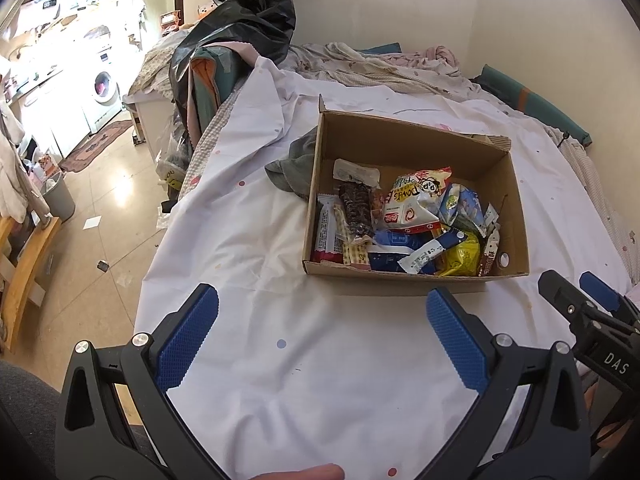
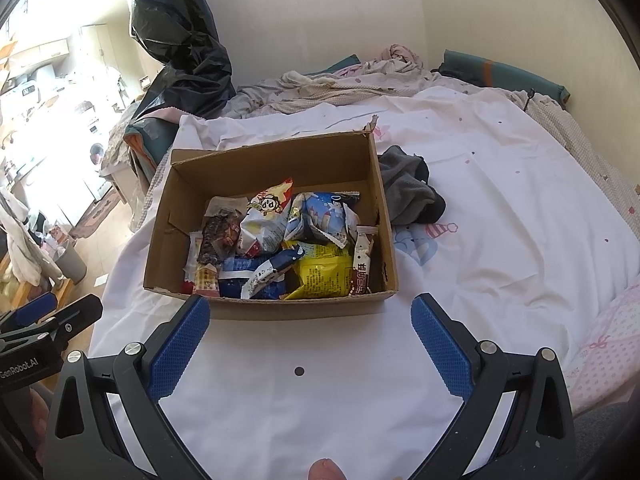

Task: Organize snacks

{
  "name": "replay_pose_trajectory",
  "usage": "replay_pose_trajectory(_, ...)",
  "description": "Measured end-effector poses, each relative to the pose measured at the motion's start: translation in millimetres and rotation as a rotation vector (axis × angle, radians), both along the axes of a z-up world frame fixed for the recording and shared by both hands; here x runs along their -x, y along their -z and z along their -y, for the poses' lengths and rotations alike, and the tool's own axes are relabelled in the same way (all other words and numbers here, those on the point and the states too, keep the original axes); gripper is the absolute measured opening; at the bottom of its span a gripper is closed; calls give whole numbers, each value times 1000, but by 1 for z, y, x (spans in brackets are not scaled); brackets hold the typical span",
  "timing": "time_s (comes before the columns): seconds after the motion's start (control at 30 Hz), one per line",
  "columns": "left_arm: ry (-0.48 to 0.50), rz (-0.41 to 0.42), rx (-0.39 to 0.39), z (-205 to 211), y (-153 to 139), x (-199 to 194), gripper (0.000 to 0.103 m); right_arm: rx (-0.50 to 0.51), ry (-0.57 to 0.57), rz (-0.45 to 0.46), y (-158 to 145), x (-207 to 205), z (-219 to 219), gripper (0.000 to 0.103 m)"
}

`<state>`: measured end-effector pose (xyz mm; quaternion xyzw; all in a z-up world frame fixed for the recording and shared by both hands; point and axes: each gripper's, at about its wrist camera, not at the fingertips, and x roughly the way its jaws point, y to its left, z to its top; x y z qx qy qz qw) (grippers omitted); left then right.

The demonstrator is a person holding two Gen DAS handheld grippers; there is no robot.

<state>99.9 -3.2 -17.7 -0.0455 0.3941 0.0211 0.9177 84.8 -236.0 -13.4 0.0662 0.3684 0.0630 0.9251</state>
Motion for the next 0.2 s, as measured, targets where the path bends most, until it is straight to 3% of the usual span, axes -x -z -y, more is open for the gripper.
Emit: replay_pose_trajectory(0.2, 0, -11, 5, -2, 2, -3, 103, -7, 1, 4, 0, -2, -1, 103)
